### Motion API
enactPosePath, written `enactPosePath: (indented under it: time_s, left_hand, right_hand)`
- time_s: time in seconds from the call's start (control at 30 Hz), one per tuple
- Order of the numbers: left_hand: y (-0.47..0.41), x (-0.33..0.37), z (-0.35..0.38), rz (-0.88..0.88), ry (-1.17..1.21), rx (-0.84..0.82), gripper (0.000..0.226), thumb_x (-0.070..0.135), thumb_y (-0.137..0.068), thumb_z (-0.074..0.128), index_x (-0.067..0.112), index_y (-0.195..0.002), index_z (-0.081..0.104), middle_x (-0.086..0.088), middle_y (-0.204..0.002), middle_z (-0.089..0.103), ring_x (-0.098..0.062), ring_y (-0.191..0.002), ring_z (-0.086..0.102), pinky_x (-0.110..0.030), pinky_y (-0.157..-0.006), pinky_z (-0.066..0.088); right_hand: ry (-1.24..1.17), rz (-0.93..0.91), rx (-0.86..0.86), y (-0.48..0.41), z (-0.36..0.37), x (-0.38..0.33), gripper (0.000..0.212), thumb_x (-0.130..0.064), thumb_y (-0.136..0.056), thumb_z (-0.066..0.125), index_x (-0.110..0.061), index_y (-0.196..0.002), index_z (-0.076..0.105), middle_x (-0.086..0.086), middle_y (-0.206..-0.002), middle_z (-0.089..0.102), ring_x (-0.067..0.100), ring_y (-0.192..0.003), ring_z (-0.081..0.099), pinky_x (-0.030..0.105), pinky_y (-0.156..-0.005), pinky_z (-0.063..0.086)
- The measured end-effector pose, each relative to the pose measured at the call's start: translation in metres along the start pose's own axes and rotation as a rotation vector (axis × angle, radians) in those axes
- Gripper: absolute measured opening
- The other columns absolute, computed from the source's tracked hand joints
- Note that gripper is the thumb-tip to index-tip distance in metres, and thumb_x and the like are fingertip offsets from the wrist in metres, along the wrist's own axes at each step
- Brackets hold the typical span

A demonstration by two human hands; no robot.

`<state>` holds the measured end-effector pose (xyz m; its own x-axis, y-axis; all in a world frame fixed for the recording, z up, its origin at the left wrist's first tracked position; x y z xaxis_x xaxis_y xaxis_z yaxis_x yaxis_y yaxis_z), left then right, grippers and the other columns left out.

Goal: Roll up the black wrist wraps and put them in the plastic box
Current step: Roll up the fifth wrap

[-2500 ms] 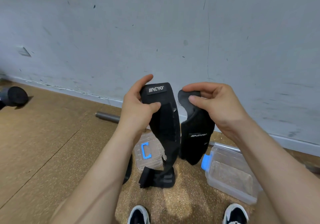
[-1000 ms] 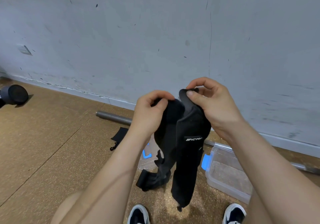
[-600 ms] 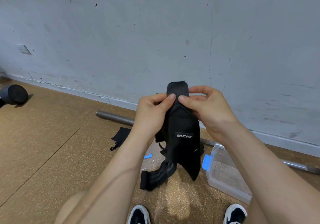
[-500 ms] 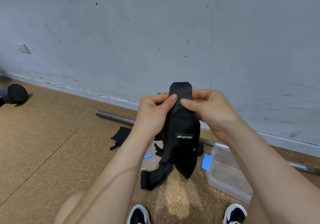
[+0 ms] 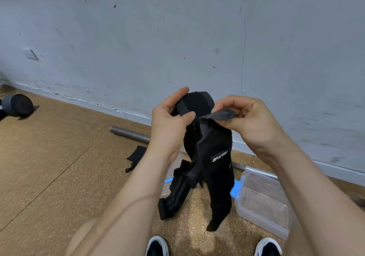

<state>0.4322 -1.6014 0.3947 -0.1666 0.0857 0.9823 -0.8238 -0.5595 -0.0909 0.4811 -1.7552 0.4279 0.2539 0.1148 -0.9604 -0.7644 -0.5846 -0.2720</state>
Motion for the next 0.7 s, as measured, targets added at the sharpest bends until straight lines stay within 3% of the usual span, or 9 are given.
enactPosePath:
  time_s: [0.33,0.43,0.53,0.7]
  left_hand:
    - [0.008,0.006,0.012,-0.013,0.114,-0.097,0.058,-0.022,-0.080,0.063,0.021,-0.118,0.067,-0.008,-0.114,0.072,-0.022,-0.099,0.073,-0.038,-0.081,0.060]
    - [0.010,0.010,0.011,-0.004,0.146,-0.111,0.057,-0.019,-0.079,0.067,0.018,-0.123,0.064,-0.010,-0.116,0.071,-0.023,-0.097,0.073,-0.042,-0.082,0.060]
    - [0.011,0.013,0.010,0.008,0.153,-0.127,0.057,-0.021,-0.079,0.064,0.018,-0.121,0.065,-0.009,-0.115,0.072,-0.024,-0.097,0.073,-0.042,-0.082,0.060]
    - [0.010,0.016,0.010,0.046,0.089,-0.184,0.065,-0.028,-0.078,0.054,0.021,-0.120,0.065,0.000,-0.110,0.074,-0.021,-0.093,0.073,-0.031,-0.073,0.059]
  right_hand:
    - [0.143,-0.041,0.214,-0.008,-0.006,0.006,0.024,0.001,-0.082,0.075,-0.022,-0.075,0.072,-0.010,-0.071,0.071,0.002,-0.070,0.064,0.016,-0.069,0.052]
    - [0.130,-0.021,0.223,-0.009,-0.004,0.008,0.023,0.001,-0.081,0.075,-0.021,-0.075,0.071,-0.004,-0.070,0.068,0.000,-0.065,0.061,0.016,-0.068,0.052]
    - [0.127,0.006,0.218,-0.011,-0.003,0.010,0.021,0.002,-0.081,0.074,-0.018,-0.077,0.070,-0.013,-0.057,0.062,-0.003,-0.057,0.058,0.012,-0.062,0.048]
    - [0.200,0.021,0.207,-0.013,-0.003,0.013,0.017,-0.003,-0.082,0.075,-0.019,-0.079,0.071,-0.015,-0.057,0.063,-0.002,-0.060,0.059,0.014,-0.062,0.050]
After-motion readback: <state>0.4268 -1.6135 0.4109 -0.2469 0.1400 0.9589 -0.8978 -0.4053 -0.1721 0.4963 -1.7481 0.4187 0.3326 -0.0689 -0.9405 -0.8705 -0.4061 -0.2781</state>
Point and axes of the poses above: each hand's wrist, its own y-axis away from the middle knuckle, its own z-axis out of the palm, x = y × z, the point moved 7 cm from there along -y, towards the middle knuckle
